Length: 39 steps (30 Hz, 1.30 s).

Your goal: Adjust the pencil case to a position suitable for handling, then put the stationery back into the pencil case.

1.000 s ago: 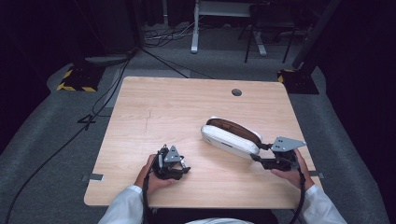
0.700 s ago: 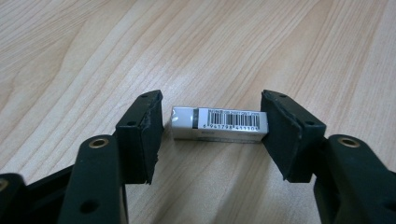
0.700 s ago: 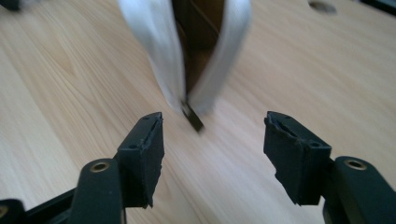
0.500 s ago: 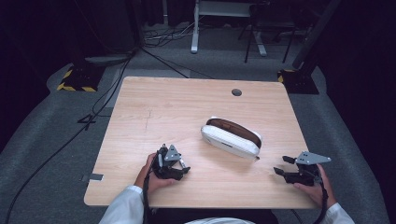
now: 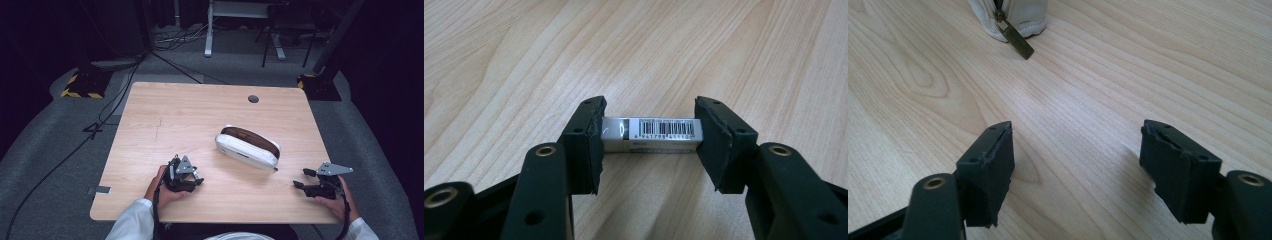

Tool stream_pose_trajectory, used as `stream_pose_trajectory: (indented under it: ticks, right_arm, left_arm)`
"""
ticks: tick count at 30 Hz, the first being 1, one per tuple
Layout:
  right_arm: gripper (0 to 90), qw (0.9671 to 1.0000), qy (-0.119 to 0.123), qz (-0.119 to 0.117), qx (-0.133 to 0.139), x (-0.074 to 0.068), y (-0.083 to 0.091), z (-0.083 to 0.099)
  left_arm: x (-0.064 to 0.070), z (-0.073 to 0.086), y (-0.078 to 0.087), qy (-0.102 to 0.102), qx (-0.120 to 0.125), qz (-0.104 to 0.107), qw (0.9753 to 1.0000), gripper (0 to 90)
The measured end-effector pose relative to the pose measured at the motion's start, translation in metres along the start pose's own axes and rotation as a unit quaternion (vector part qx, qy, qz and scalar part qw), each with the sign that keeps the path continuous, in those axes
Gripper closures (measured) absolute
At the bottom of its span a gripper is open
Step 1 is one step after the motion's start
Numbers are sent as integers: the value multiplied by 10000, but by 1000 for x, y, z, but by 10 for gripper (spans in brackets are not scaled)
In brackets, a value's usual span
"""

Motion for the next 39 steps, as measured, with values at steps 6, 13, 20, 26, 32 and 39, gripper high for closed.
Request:
stream_pose_trajectory:
  ticks: [6, 13, 20, 26, 32, 39]
  right_arm:
    - [302, 10000, 0, -5, 1, 0, 0, 0]
    - [300, 10000, 13, -12, 1, 0, 0, 0]
    - [300, 10000, 12, -11, 1, 0, 0, 0]
    - [298, 10000, 10, 7, -2, 0, 0, 0]
    - [295, 10000, 11, 7, 2, 0, 0, 0]
    - [295, 10000, 2, 4, -4, 0, 0, 0]
  left_arm:
    - [0, 0, 0, 6, 12, 10, 10000, 483]
    - [0, -2, 0, 18, 71, 60, 10000, 483]
    - [-2, -14, 4, 13, 296, 30, 9996, 484]
    - [-3, -30, 9, -35, 507, -29, 9987, 483]
    - [-2, -52, 20, -123, 797, -89, 9967, 484]
    - [-2, -92, 30, -295, 1073, -171, 9936, 483]
Point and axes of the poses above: each handheld gripper's, and its own axes: y roughly backward along the jaws, z roughly out of its underside, x roughly to its right, the point moved 6 cm from there along -y, roughly forward along the jaws, and after that the axes turned 6 degrees about x, right-handed, at the moved point
